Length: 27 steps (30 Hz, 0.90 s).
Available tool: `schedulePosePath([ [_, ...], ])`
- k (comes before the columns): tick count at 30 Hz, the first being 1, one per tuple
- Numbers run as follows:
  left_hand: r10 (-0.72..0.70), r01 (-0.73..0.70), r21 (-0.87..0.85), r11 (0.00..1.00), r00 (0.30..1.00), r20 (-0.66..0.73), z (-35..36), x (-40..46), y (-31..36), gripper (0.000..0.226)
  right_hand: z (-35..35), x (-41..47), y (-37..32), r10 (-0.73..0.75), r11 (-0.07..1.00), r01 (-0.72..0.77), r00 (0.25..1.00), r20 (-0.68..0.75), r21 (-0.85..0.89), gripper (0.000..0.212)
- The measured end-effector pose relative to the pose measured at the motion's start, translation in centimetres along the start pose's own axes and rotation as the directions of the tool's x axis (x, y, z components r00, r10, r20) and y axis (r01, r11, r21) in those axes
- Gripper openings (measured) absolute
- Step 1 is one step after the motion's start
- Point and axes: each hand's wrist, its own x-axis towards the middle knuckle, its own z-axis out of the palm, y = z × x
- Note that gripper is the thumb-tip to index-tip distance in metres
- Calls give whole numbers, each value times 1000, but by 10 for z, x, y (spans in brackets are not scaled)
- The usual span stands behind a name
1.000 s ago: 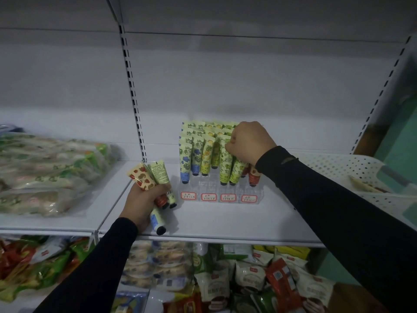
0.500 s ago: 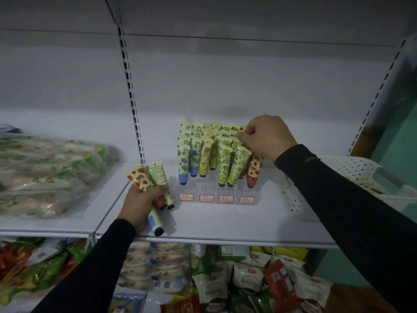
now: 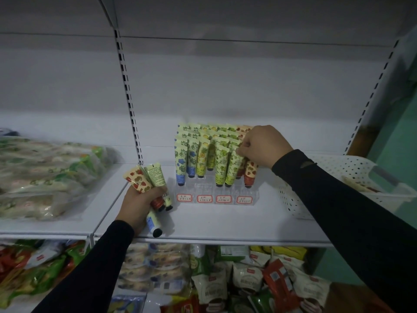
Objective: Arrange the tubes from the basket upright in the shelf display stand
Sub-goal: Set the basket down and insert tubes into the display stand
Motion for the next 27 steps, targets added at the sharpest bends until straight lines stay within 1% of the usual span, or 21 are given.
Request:
schedulePosePath([
  [2, -1, 1, -1, 1000, 1000, 0, 0, 0, 0, 14, 2, 1, -4, 11, 1000, -11, 1000, -19, -29, 48],
  [4, 2, -2, -9, 1000, 1000, 4, 1, 0, 0, 13, 4, 1, -8, 26, 998, -28, 999, -39, -59, 44],
  [7, 3, -4, -15, 1000, 1000, -5, 2, -1, 1, 13, 7, 0, -10, 38, 998, -41, 997, -61, -56, 40],
  [9, 5, -6, -18, 1000, 1000, -6, 2, -1, 1, 13, 8, 1, -12, 18, 997, -23, 998, -62, -68, 44],
  [12, 3, -3, -15, 1000, 1000, -6, 1, -1, 0, 14, 7, 4, -14, -30, 999, 28, 999, -33, -38, 48],
  [15, 3, -3, -12, 1000, 1000, -6, 0, 0, -1, 13, 5, 5, -11, -74, 996, 74, 997, -8, -42, 42],
  [21, 10, -10, -6, 1000, 1000, -5, 1, -1, -1, 14, 8, 8, -3, -82, 997, 82, 996, -18, -14, 36],
  [27, -1, 1, -17, 1000, 1000, 1, 1, -1, 0, 14, 9, 7, -3, -97, 995, 96, 994, -43, -31, 38],
])
